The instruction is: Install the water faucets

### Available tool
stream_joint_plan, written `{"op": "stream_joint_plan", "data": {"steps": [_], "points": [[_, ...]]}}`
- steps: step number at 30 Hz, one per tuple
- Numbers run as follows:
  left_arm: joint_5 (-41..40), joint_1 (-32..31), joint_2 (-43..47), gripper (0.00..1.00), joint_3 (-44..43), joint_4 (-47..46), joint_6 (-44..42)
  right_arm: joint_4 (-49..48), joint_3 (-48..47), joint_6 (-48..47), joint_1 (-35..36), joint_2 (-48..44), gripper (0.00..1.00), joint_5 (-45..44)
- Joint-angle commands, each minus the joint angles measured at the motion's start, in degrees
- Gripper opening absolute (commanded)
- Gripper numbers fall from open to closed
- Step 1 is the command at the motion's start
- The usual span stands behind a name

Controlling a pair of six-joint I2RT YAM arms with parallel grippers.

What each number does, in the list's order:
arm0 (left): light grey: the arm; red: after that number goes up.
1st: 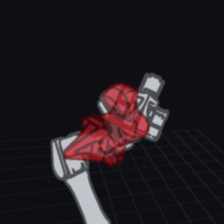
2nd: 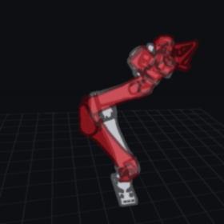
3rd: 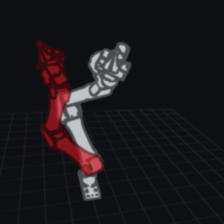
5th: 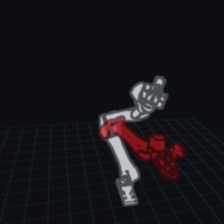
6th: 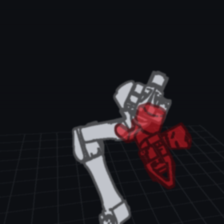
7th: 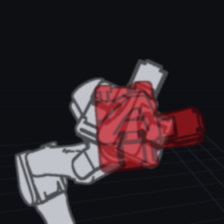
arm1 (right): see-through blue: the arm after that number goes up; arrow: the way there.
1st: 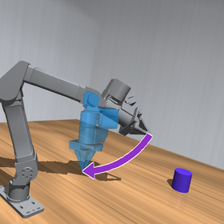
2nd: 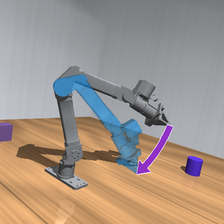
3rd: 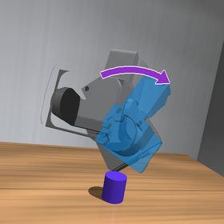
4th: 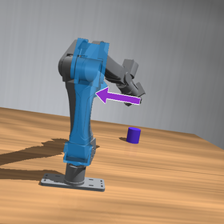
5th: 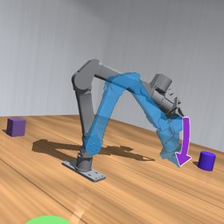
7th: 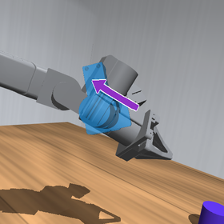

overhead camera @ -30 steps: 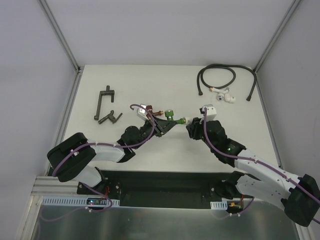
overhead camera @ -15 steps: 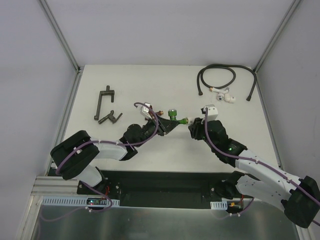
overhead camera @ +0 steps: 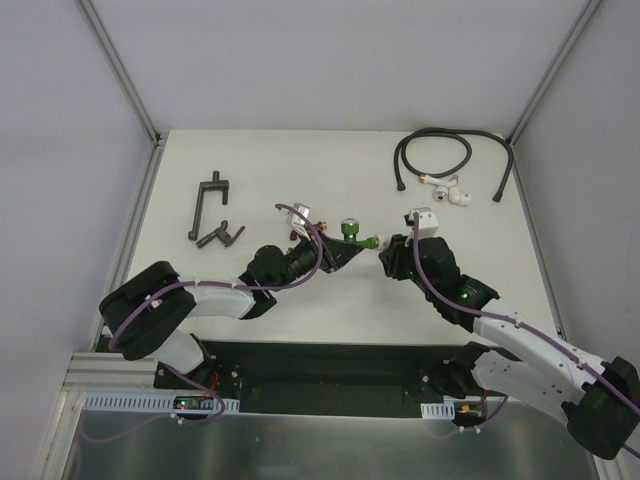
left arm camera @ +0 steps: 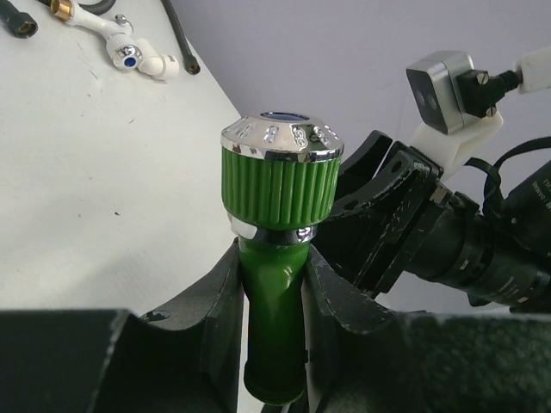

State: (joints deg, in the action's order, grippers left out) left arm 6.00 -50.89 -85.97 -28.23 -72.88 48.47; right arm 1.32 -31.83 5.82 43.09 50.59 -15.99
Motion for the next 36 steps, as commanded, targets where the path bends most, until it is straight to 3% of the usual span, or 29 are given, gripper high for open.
{"op": "stream_joint_plan", "data": {"steps": [1,18,27,36], "points": [[10.2,-1.5,2.4,0.00,-3.5,0.8,-7.0,-6.2,-5.4,0.7,2.3,-0.8,0.01,15.5],[22.0,-1.5,9.5,0.01,-5.6,17.1,-28.9,0.3,-10.9,0.4,1.8,-1.5,0.02,25.7],[22.7,-1.6,14.0,0.00,-4.3,24.4,-37.9,2.2,-12.4,0.3,1.5,-2.9,0.02,28.3],[19.8,-1.5,15.1,0.00,-2.4,22.3,-35.6,2.4,-13.3,0.4,1.5,-1.5,0.02,29.8]]}}
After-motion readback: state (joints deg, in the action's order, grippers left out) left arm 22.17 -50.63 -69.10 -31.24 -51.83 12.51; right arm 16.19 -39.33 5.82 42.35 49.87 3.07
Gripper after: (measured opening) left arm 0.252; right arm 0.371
